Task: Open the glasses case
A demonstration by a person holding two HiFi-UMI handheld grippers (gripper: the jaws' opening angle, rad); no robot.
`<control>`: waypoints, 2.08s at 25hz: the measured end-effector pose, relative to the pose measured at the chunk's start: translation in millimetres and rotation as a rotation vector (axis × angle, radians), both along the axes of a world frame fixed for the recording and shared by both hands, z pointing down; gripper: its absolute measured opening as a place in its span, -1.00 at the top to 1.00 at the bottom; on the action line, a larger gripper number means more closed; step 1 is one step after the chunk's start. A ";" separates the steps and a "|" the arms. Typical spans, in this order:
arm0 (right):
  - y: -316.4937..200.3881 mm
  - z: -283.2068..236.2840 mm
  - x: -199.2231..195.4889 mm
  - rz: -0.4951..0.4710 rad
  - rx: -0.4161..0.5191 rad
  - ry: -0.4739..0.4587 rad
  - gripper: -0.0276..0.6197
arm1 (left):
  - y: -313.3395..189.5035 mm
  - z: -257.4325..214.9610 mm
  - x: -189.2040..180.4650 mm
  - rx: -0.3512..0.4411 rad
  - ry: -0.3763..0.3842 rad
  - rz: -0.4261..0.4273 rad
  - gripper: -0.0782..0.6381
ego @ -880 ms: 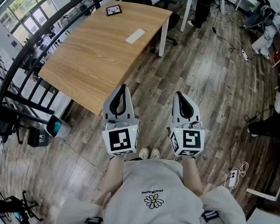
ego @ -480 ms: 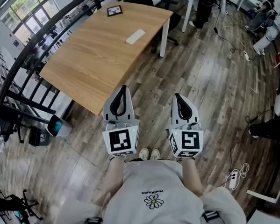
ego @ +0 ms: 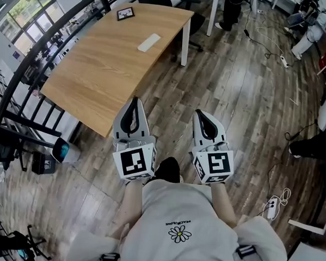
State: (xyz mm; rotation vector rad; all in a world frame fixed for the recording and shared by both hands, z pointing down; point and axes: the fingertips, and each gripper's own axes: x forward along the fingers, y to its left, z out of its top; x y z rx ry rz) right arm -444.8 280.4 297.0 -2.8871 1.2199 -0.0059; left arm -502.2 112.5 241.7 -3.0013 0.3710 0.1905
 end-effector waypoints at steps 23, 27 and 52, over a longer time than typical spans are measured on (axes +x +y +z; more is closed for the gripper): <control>-86.7 19.7 239.3 -0.073 -0.050 -0.001 0.90 | -92.4 22.7 260.4 -0.018 0.016 -0.036 0.73; -133.0 13.6 305.3 -0.130 -0.045 0.000 0.90 | -126.9 16.2 319.4 -0.001 0.015 -0.066 0.73; -339.0 24.8 527.5 -0.787 -0.155 0.068 0.90 | -261.6 30.7 456.6 -0.006 0.019 -0.465 0.73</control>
